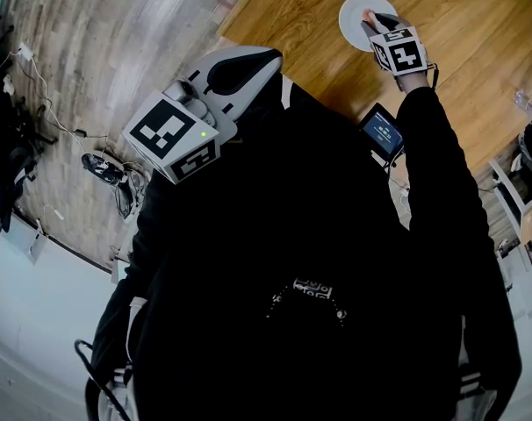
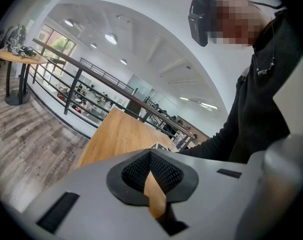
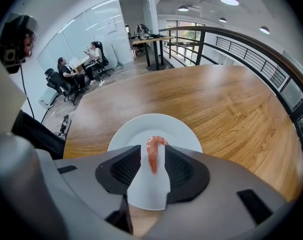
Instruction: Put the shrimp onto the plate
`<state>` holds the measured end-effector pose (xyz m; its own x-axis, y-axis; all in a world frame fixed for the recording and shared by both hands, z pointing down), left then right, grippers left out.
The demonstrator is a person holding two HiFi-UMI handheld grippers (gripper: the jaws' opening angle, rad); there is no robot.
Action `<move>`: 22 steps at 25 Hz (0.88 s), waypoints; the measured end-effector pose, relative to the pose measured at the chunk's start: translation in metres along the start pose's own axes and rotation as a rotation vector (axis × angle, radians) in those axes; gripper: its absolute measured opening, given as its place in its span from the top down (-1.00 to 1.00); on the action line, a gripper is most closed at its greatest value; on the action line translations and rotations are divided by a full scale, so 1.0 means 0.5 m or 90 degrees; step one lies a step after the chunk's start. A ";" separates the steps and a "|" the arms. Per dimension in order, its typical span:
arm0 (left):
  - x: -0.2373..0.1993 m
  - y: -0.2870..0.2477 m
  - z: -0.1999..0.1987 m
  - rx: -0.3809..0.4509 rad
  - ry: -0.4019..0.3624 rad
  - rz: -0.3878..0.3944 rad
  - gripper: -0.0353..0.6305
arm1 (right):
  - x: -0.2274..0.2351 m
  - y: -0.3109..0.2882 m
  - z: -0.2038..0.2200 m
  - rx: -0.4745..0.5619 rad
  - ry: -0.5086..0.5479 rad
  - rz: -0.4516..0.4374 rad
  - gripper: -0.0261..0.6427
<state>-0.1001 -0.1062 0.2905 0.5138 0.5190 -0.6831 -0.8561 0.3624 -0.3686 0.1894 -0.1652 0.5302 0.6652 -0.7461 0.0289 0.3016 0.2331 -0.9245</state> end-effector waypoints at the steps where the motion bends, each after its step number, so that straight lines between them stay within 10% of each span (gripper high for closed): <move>1: 0.000 -0.002 -0.001 -0.001 -0.001 0.001 0.88 | 0.002 -0.001 0.000 0.001 -0.002 -0.002 0.50; 14: 0.014 -0.011 -0.015 -0.009 -0.033 0.022 0.88 | 0.014 0.034 0.007 0.025 -0.042 0.025 0.43; 22: 0.024 -0.074 -0.057 -0.038 -0.104 0.105 0.88 | 0.018 0.169 -0.023 0.125 -0.110 0.068 0.83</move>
<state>-0.0640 -0.1352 0.2779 0.3642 0.6873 -0.6284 -0.9287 0.2174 -0.3004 0.2128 -0.1593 0.4480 0.8020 -0.5972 0.0151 0.3388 0.4339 -0.8348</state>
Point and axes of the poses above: the fingertips, and each gripper's own axes: y backward along the fingers, x to its right, z out of its underside, the point moved 8 cm from there along y, backward along the fingers, and after that the axes turned 10 degrees about y, right-handed, at the moved point
